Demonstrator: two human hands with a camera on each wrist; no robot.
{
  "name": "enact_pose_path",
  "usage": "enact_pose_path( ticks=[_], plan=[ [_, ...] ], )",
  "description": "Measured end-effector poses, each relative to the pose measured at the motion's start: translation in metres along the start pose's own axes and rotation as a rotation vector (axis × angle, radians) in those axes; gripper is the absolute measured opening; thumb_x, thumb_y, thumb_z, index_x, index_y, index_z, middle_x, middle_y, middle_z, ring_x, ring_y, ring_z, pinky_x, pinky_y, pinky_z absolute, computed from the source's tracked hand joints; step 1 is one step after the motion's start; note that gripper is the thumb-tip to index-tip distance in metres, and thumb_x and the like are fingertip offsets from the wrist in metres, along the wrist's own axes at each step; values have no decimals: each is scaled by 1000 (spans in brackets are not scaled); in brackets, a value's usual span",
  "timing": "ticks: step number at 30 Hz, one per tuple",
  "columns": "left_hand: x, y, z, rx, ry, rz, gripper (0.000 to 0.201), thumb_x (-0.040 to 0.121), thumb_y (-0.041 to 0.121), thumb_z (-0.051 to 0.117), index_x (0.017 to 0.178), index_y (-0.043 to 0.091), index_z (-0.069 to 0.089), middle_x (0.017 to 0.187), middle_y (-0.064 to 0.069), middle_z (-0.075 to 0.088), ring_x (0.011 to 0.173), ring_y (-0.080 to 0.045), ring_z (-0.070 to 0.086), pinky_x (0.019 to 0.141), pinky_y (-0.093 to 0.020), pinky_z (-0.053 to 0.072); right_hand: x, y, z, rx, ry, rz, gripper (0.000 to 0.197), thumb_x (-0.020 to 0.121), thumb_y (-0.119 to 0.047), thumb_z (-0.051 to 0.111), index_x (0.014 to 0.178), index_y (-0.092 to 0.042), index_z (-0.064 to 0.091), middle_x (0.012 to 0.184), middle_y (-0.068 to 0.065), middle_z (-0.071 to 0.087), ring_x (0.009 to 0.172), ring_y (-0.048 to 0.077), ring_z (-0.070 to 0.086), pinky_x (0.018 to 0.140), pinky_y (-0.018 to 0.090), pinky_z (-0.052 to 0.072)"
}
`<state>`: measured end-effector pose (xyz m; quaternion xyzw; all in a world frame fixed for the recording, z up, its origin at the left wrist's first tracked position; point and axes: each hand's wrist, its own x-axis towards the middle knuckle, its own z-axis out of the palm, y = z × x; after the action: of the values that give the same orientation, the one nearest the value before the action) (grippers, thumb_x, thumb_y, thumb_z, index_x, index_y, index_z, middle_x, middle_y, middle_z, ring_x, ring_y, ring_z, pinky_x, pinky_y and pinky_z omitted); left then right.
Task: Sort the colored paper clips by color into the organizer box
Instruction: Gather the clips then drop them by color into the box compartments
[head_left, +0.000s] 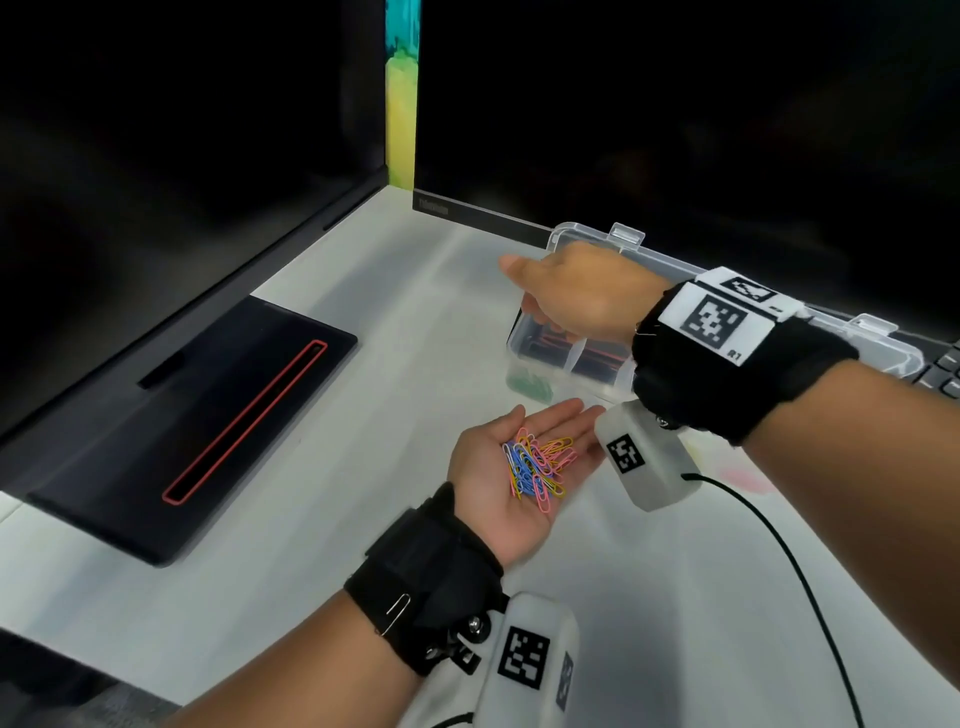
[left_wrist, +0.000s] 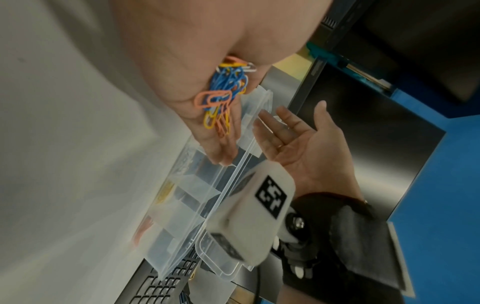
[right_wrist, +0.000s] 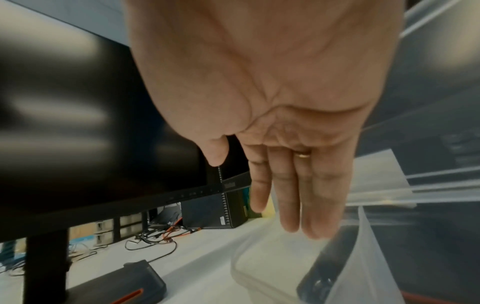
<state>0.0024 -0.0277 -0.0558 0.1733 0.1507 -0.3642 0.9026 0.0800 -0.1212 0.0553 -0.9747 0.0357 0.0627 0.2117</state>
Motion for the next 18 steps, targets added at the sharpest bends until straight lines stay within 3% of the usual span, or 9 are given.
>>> enact_pose_path(
  ticks=[2, 4, 7, 10, 12, 14, 16, 18],
  plan=[
    [0, 0, -1, -1, -10, 15, 47, 100, 22, 29, 108, -11, 62, 103, -27, 69, 83, -35, 72, 72, -40, 60, -16, -2, -6, -32, 55, -81, 54, 97, -50, 38, 90, -2, 63, 83, 9, 61, 75, 22, 55, 66, 31, 43],
    [0, 0, 0, -31, -28, 44, 46, 99, 22, 30, 107, -11, 62, 105, -28, 68, 87, -37, 71, 79, -44, 58, -41, -2, -8, -5, 83, -152, 44, 96, -47, 46, 86, -9, 67, 76, 0, 67, 68, 15, 57, 59, 27, 43],
    [1, -2, 0, -92, -52, 93, 47, 98, 22, 31, 94, -3, 70, 93, -21, 71, 83, -32, 71, 84, -43, 57, -78, 3, -3, -2, -2, -197, 20, 88, -37, 62, 81, -22, 72, 75, -5, 72, 68, 7, 64, 64, 22, 50],
    [-1, -4, 2, -87, -82, 91, 58, 100, 23, 24, 81, 0, 74, 75, -13, 72, 65, -23, 70, 60, -26, 57, -103, 16, 10, -50, -125, -187, 4, 81, -31, 70, 83, -30, 73, 72, -12, 71, 69, 0, 64, 69, 21, 50],
    [-1, -5, 1, -99, -65, 83, 54, 101, 25, 26, 90, -3, 70, 67, -13, 70, 52, -22, 66, 45, -20, 50, -113, 24, 17, -73, -117, -183, 12, 77, -33, 75, 88, -33, 71, 70, -13, 68, 67, 1, 59, 70, 22, 49],
    [-1, -5, 1, -76, -53, 91, 53, 100, 25, 29, 93, -4, 72, 77, -17, 72, 55, -25, 68, 45, -22, 52, -118, 30, 23, -100, -86, -178, 19, 76, -37, 76, 93, -32, 70, 72, -12, 65, 70, 4, 56, 73, 27, 48],
    [0, -5, 0, -53, -40, 103, 51, 99, 25, 31, 95, -5, 72, 97, -21, 72, 69, -28, 72, 54, -27, 56, -121, 32, 28, -95, -62, -171, 20, 75, -39, 75, 92, -32, 69, 75, -11, 65, 72, 8, 55, 75, 33, 50],
    [-1, -5, 1, -35, -29, 105, 47, 99, 25, 31, 103, -4, 67, 107, -22, 70, 79, -29, 73, 60, -29, 59, -123, 32, 35, -105, -40, -165, 20, 75, -42, 74, 93, -34, 69, 80, -9, 66, 75, 13, 57, 75, 36, 51]
  ],
)
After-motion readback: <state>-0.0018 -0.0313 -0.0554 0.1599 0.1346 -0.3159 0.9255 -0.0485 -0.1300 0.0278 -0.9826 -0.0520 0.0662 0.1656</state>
